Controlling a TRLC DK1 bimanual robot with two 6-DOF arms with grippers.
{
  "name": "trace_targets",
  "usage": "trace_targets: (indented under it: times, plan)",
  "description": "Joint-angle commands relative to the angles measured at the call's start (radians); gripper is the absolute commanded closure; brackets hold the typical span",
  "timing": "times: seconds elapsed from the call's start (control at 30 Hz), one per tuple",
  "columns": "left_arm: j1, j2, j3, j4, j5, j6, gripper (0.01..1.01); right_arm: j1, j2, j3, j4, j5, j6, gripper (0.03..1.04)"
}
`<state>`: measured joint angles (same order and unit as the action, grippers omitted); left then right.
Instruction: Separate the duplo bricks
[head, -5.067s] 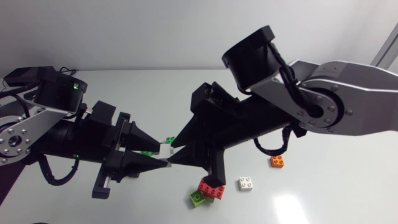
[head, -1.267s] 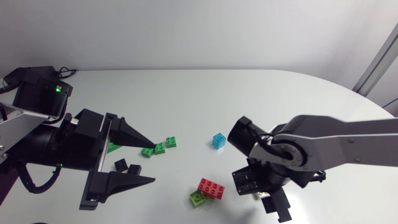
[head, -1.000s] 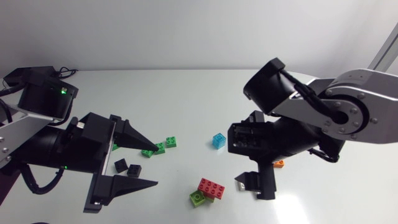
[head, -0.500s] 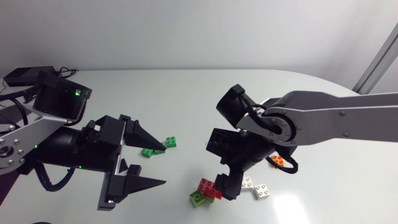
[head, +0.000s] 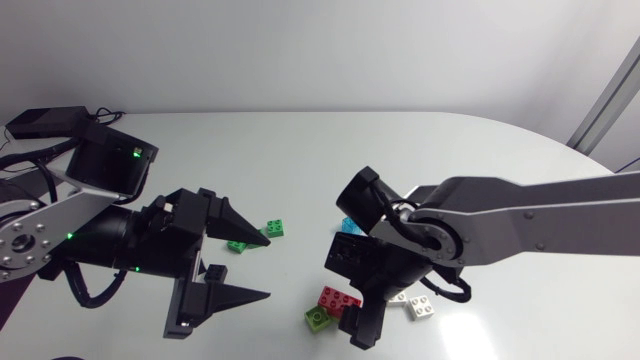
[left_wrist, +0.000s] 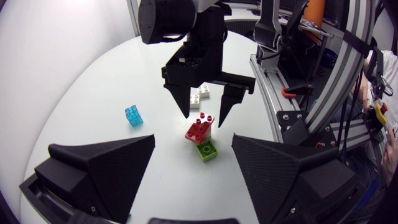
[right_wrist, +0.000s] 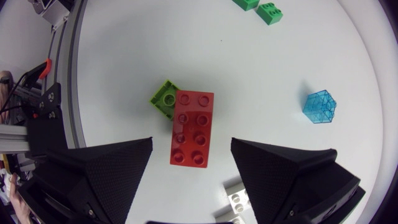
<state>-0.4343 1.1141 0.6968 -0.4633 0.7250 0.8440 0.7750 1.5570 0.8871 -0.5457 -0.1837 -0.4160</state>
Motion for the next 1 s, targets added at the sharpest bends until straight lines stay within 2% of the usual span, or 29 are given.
trace_targets:
  times: [0.0, 0.03, 0.1, 0.37, 0.57, 0.7, 0.97]
  plan:
    - [-0.009, 0.021, 0.007, 0.009, -0.006, -0.016, 0.169, 0.013, 0.032, -0.031, 0.012, 0.0, 0.029, 0.16]
    - [-0.012, 0.024, 0.007, 0.009, -0.007, -0.017, 0.169, 0.015, 0.038, -0.034, 0.02, 0.001, 0.029, 0.16]
    - [-0.018, 0.026, 0.007, 0.012, -0.012, -0.02, 0.169, 0.023, 0.046, -0.04, 0.036, 0.01, 0.034, 0.24]
    - [-0.038, 0.043, 0.009, 0.029, -0.032, -0.029, 0.169, 0.024, 0.069, -0.046, 0.076, 0.039, 0.036, 0.81]
    - [-0.055, 0.064, 0.01, 0.058, -0.047, -0.04, 0.169, -0.036, -0.005, -0.056, 0.067, 0.058, 0.011, 0.81]
    - [-0.087, 0.082, -0.006, 0.153, -0.101, -0.085, 0.17, -0.109, -0.061, -0.039, 0.056, 0.038, 0.016, 0.81]
    - [-0.228, 0.128, -0.065, 0.436, -0.322, -0.191, 0.17, -0.292, -0.095, 0.081, 0.023, -0.192, 0.12, 0.81]
